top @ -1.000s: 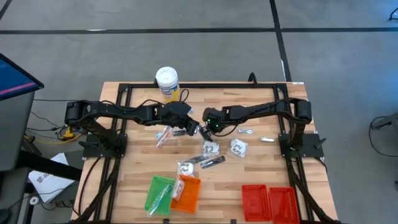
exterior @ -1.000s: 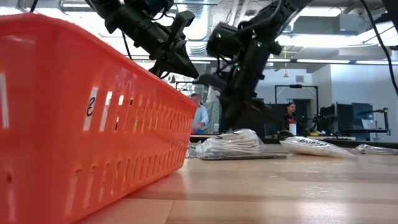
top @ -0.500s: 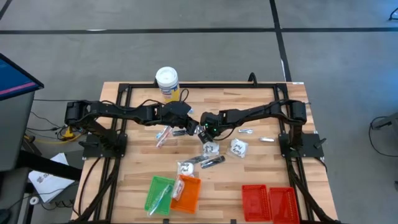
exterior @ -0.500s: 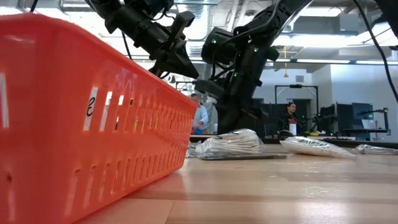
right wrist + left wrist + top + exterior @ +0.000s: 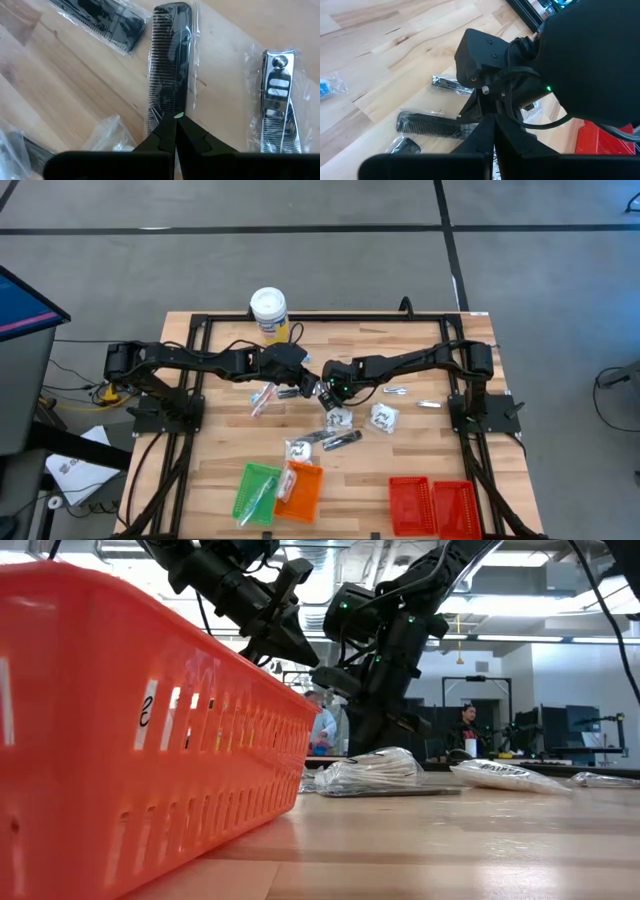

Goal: Pick & Place Travel size toiletries
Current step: Put the black comb into the left red basket

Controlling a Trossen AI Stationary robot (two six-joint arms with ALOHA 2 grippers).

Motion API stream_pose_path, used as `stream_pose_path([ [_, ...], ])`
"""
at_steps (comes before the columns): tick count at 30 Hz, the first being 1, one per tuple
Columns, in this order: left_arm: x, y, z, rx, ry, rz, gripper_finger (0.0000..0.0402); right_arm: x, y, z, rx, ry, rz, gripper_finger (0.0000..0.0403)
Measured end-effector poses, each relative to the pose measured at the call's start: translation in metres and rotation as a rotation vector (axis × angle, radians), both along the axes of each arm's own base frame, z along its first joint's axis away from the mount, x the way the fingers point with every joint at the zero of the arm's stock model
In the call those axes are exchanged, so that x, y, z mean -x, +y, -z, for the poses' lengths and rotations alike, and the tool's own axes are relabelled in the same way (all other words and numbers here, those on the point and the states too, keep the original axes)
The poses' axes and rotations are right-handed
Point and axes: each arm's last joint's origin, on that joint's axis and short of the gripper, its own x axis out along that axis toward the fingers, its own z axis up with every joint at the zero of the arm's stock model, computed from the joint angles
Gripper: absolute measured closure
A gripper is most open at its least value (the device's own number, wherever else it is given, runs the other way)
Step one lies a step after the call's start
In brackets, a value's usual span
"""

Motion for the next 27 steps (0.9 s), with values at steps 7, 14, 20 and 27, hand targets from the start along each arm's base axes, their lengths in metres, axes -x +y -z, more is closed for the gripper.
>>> stream_pose_path([
  [7, 0.000, 0.000, 0.000, 0.006, 0.001, 0.009, 0.0399, 0.000, -0.001, 0.000, 0.015, 0.005, 0.007, 0.0403],
  [14, 0.000, 0.000, 0.000, 0.007, 0.003, 0.009, 0.0399, 0.001, -0.003, 0.000, 0.016, 0.013, 0.014, 0.0403],
  [20, 0.000, 0.000, 0.001, 0.007, 0.006, 0.009, 0.0399, 0.002, -0.003, 0.002, 0.015, 0.024, 0.014, 0.0403],
  [27, 0.000, 0.000, 0.001, 0.008, 0.007, 0.009, 0.0399, 0.001, -0.001, 0.016, -0.025, 0.066, 0.007, 0.0403],
])
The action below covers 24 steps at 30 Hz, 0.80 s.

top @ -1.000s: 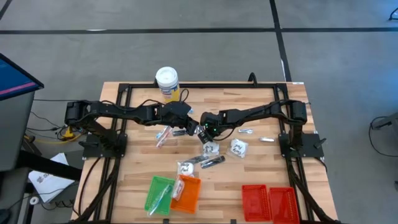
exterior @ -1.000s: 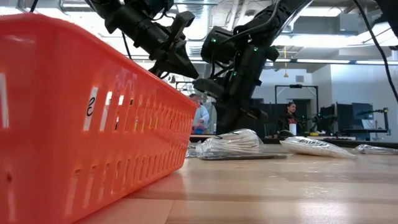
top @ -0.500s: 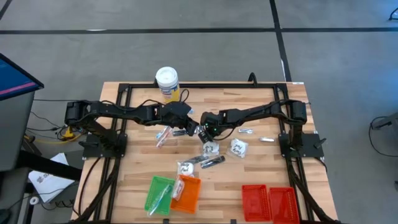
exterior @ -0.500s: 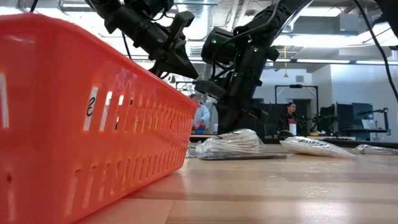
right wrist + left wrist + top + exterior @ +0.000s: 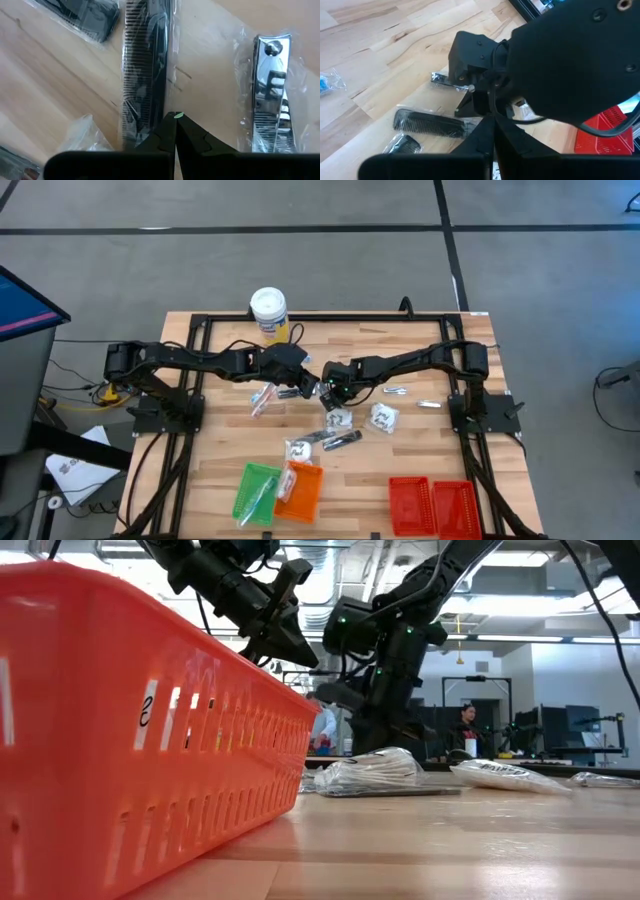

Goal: Pick & Place Travel size toiletries
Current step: Put the black comb into the left red basket

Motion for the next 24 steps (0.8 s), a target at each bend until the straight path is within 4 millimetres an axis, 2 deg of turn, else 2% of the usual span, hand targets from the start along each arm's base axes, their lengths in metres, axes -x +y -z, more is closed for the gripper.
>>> stream_pose_path([
  [24, 0.0003, -0.0009, 0.0005, 0.003, 0.006, 0.002, 0.0399, 0.0011, 0.0018, 0.0003, -0.015, 0.011, 0.008, 0.0403],
])
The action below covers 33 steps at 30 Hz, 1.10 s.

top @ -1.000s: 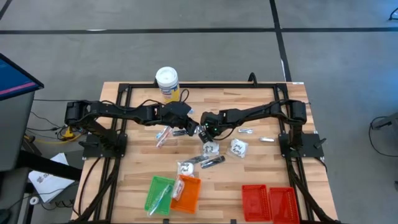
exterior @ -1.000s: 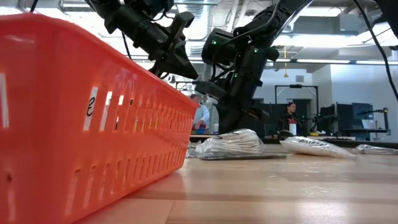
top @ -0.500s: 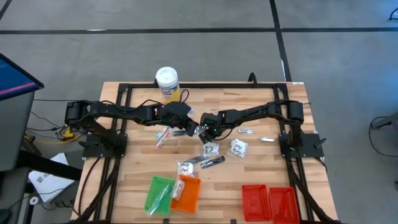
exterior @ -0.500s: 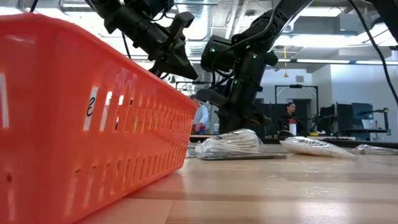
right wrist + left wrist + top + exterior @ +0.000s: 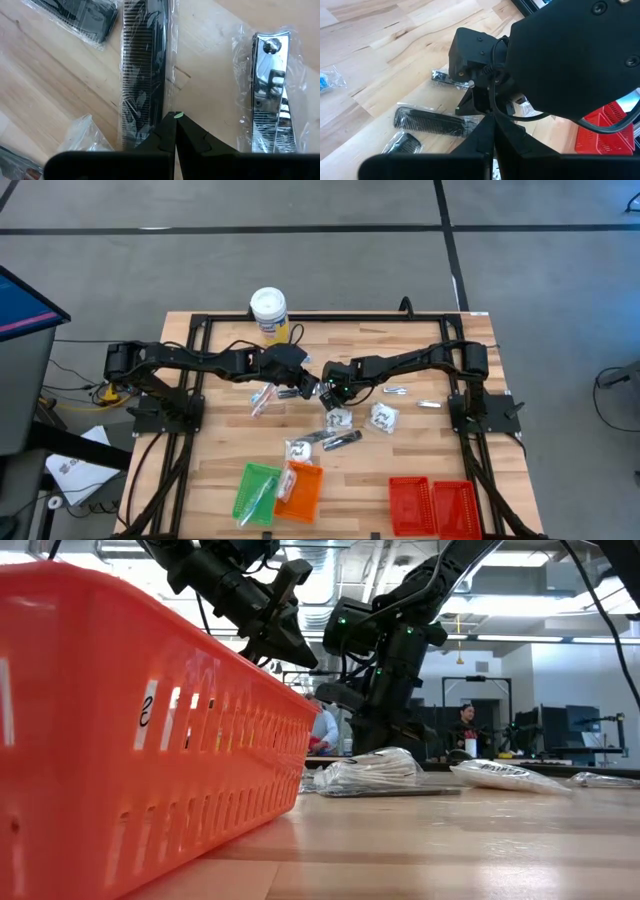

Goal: Pick & Place Travel size toiletries
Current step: Put the black comb into the left red basket

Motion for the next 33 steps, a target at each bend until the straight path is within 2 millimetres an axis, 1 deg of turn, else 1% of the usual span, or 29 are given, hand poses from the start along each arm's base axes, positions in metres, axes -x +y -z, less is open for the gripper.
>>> stream_pose_path([
  [24, 0.0004, 0.0026, -0.0001, -0.019, 0.003, -0.015, 0.0399, 0.0013, 0.0002, -0.0012, 0.001, 0.003, -0.039, 0.0403],
  [33, 0.0007, 0.0023, 0.0004, -0.031, 0.011, 0.005, 0.0399, 0.0042, 0.0018, -0.0011, -0.004, 0.035, -0.042, 0.0403],
])
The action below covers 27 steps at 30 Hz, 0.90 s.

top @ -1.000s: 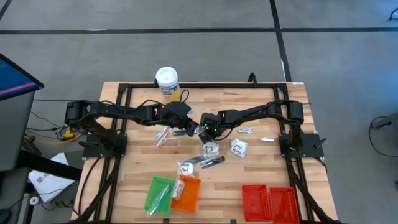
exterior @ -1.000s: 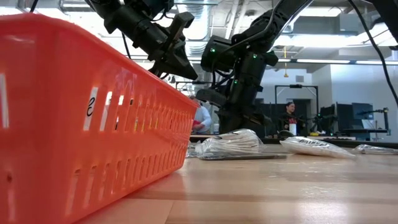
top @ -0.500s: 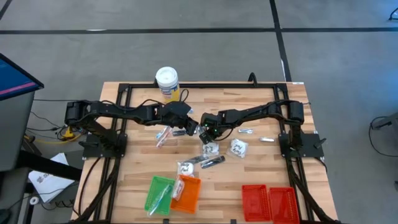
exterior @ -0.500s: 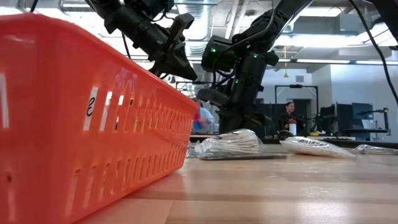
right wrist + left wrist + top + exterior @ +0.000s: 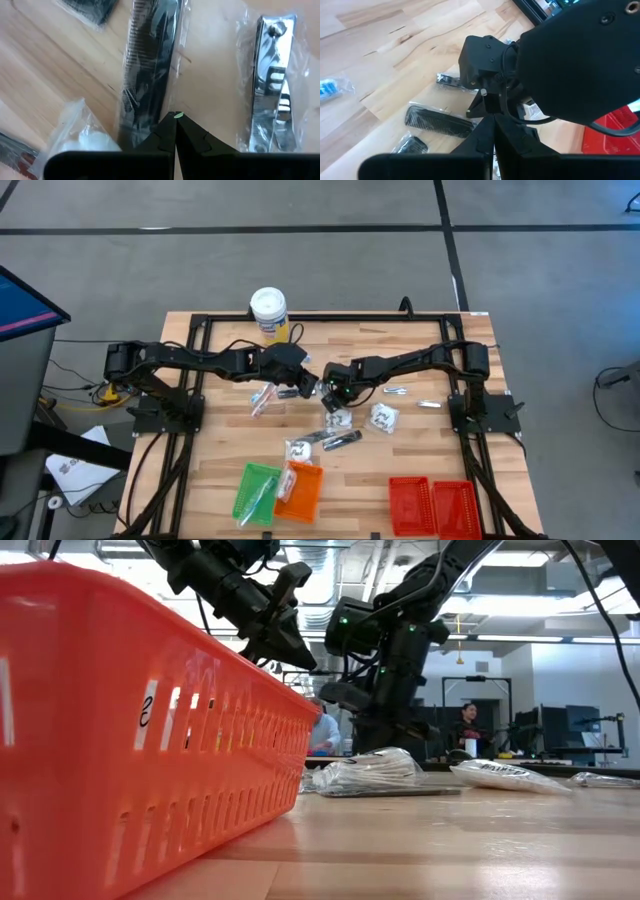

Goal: Pick & Place Travel size toiletries
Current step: Put the black comb into the left red basket

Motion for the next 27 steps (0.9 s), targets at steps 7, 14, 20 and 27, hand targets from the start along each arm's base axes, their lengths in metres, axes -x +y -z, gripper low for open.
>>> stream_pose_path([
  [7, 0.001, 0.000, 0.001, -0.007, 0.010, -0.008, 0.0399, 0.002, 0.004, 0.000, 0.002, 0.021, -0.023, 0.0403],
  [14, 0.000, -0.001, 0.001, -0.010, 0.010, -0.004, 0.0399, 0.002, 0.004, 0.001, 0.001, 0.019, -0.027, 0.0403],
  [20, 0.000, -0.001, 0.001, -0.009, 0.010, -0.005, 0.0399, 0.014, 0.002, 0.010, -0.051, -0.045, -0.006, 0.0403],
  [27, 0.000, -0.001, 0.001, -0.016, 0.011, -0.019, 0.0399, 0.030, 0.001, 0.009, -0.104, -0.186, 0.050, 0.0403],
])
